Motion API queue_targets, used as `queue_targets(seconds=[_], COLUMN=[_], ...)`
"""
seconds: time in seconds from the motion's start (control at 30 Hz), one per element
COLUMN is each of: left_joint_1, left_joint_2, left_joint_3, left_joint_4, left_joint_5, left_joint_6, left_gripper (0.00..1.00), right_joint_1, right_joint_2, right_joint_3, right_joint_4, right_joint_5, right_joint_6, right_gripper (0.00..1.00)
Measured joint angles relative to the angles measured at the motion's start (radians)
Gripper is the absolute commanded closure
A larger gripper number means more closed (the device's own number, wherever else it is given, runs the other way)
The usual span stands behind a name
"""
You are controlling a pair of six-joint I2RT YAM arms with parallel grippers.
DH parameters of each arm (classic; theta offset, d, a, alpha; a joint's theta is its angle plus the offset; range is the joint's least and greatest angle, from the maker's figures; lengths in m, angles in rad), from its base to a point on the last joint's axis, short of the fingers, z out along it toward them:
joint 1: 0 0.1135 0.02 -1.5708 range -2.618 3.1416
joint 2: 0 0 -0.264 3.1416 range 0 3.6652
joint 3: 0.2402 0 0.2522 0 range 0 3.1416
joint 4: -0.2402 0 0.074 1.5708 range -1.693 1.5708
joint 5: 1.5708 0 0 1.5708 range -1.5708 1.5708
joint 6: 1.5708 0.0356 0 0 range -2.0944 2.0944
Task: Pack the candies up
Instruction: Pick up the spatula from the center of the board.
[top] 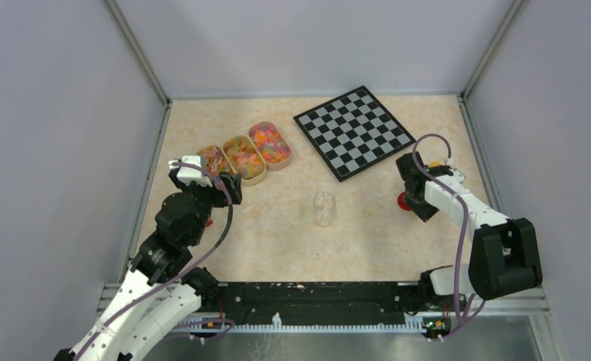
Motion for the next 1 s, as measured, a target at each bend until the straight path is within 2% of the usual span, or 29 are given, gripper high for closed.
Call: queue_targets(seconds=[0.1,0.47,0.77,1.0], left_joint_1=[0.0,0.0,0.0,0.0], left_joint_2=[0.0,-0.001,-0.001,-0.001], left_joint_3=[0.0,0.0,0.0,0.0], left_joint_4=[0.0,0.0,0.0,0.0], left_joint_5=[0.0,0.0,0.0,0.0], left_joint_6=[0.0,0.0,0.0,0.0], left_gripper=[0.01,0.01,0.01,0.01], right_joint_1=[-0.015,-0.112,-0.156,-0.156], right_joint_2=[0.0,-0.002,0.02,0.035], right_joint_3=[-0.005,-0.085,-0.113,-0.117], right_joint_4=[0.061,0.26,0.357,0.375], right_joint_5=[0.003,-0.055,-0.121,-0.12], right_joint_6=[-0.06,-0.252,-0.344,-0.376], right_gripper=[0.44,0.46,0.56,0.72])
